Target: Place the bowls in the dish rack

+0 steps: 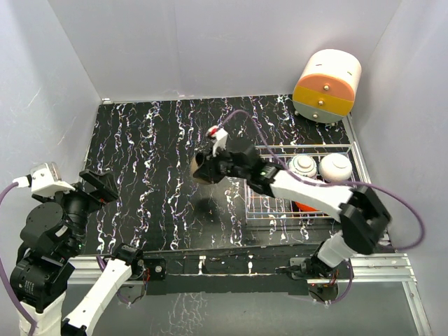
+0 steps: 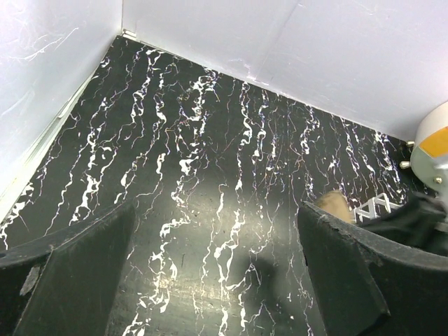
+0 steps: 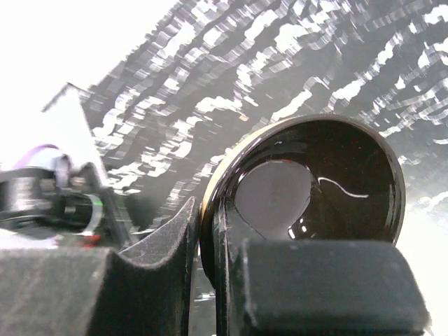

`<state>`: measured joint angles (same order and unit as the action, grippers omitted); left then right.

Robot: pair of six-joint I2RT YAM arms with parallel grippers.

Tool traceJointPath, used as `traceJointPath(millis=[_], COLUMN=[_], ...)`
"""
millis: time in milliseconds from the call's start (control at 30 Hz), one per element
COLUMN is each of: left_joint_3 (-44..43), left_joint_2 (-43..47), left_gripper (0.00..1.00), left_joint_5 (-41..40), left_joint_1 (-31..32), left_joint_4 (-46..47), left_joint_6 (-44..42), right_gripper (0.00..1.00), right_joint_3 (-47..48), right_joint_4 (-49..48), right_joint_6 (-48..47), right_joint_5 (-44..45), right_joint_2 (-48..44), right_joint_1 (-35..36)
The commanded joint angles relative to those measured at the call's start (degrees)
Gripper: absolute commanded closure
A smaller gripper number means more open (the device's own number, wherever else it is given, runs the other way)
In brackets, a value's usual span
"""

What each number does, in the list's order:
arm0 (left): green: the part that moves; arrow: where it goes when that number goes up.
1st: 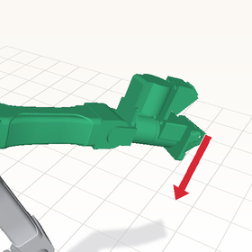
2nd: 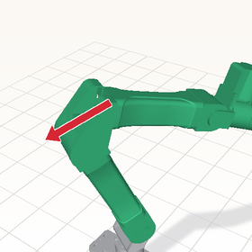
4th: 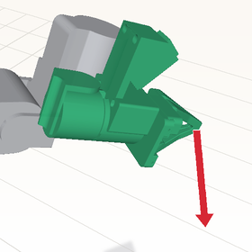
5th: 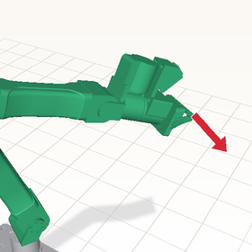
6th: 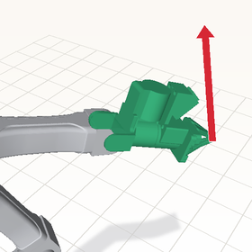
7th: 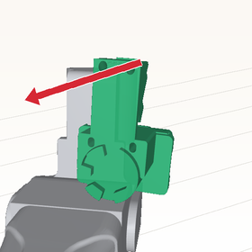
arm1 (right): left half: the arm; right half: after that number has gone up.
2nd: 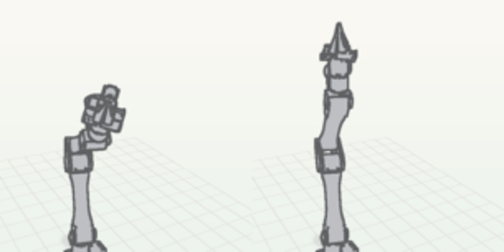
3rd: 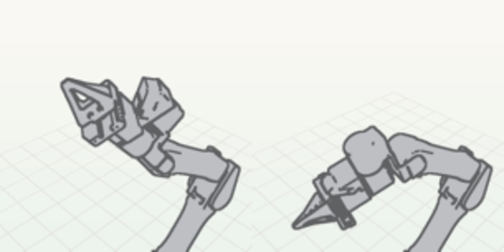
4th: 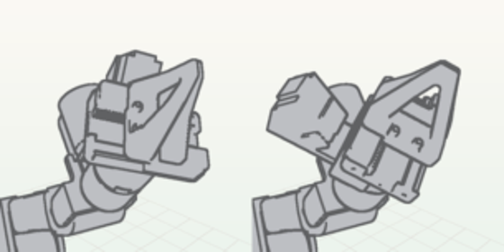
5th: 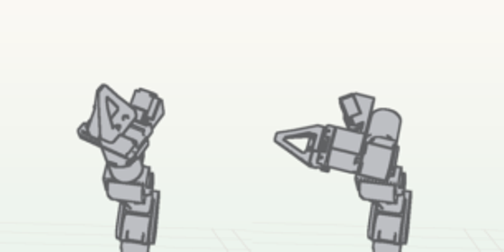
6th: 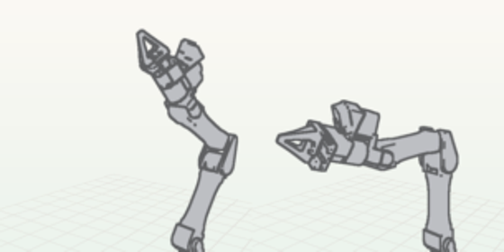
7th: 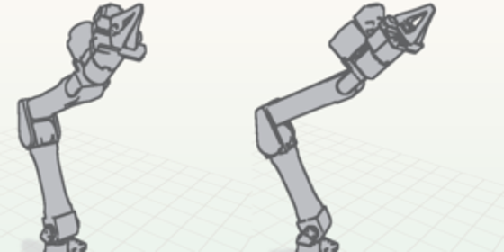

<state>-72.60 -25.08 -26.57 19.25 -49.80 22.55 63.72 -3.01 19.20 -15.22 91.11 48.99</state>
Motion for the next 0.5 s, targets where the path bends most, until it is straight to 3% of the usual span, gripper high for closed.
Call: traceJointPath(millis=[0, 167, 467], left_joint_3=[-1.2, -0.7, -0.8], left_joint_2=[-1.5, -1.8, -3.8], left_gripper=[0.03, 0.03, 0.03], left_joint_5=[0.4, 1.6, 3.9], left_joint_1=[0.2, 0.2, 0.2], left_joint_4=[0.1, 1.3, 3.6], left_joint_6=[-0.6, -0.6, -1.3], right_gripper=[0.92, 0.92, 0.92], right_joint_3=[-5.4, -14.3, -27.2], right_joint_4=[-18.8, -19.0, -19.8], right_joint_6=[8.7, 16.6, 32.0], right_joint_5=[-6.7, -7.0, -24.0], right_joint_2=[-14.3, -28.1, -40.7], right_joint_1=[-1.4, -8.0, -32.0])
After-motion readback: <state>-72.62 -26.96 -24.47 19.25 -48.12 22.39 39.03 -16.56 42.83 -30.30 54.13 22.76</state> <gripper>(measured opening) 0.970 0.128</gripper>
